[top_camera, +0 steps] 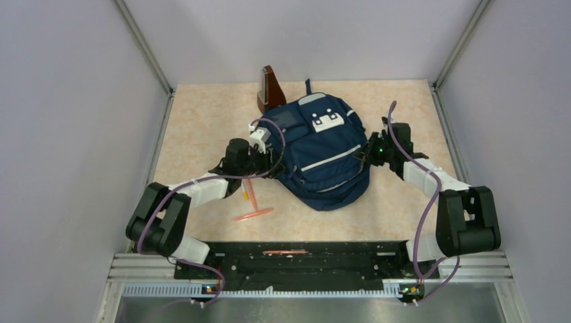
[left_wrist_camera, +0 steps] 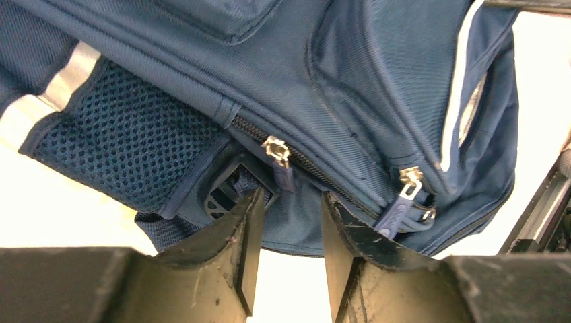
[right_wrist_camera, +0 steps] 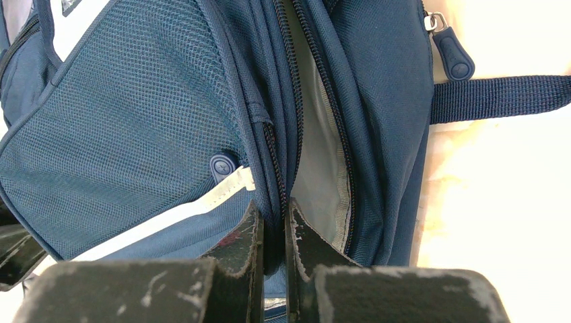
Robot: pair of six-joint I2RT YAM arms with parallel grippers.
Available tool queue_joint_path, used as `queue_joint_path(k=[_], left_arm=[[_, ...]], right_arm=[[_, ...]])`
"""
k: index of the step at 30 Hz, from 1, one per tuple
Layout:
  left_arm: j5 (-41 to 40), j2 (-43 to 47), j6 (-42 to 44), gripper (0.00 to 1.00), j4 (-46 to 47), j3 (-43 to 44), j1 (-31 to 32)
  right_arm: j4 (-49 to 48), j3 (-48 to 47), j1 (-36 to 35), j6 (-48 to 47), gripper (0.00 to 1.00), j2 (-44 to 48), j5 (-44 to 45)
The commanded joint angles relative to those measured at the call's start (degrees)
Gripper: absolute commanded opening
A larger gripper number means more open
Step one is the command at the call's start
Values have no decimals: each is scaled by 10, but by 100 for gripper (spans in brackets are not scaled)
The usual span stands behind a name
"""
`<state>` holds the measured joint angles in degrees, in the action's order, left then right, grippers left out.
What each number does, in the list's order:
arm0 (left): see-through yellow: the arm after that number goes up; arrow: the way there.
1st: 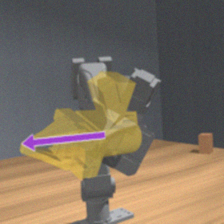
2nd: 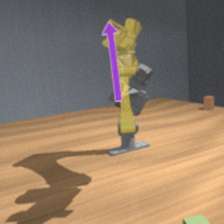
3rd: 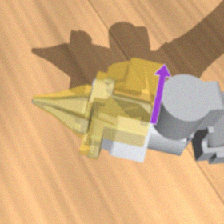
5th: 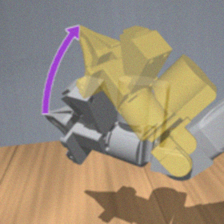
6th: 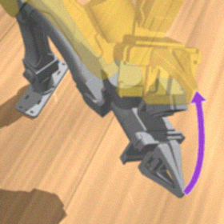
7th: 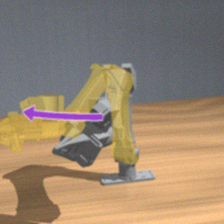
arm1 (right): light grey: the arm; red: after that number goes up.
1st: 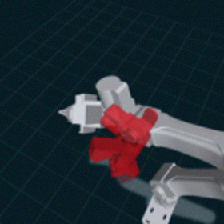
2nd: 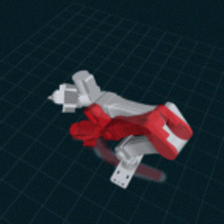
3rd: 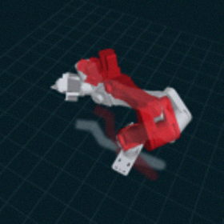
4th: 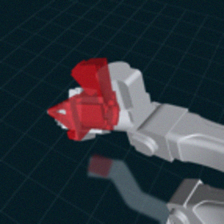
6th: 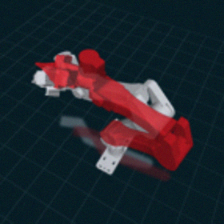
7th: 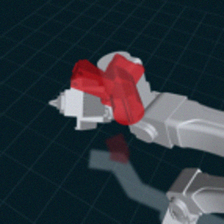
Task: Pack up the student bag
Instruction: Zip the student bag at the center of the board.
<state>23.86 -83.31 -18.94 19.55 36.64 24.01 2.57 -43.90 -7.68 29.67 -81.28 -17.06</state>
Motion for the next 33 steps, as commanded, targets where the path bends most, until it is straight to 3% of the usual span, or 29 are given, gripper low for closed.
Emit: queue_joint_path(k=[1,14,17,25,33], left_arm=[[21,-26,13,41,31,32,-6],[32,-62,20,41,62,49,-9],[40,-73,22,34,66,61,-9],[59,-59,17,0,60,51,-8],[70,-10,31,0,-15,26,20]], right_arm=[[-52,-7,3,20,0,16,6],[-52,-6,4,18,0,16,5],[-51,-7,4,18,0,14,4],[-53,-7,3,18,0,13,4],[-51,-19,3,23,0,16,2]])
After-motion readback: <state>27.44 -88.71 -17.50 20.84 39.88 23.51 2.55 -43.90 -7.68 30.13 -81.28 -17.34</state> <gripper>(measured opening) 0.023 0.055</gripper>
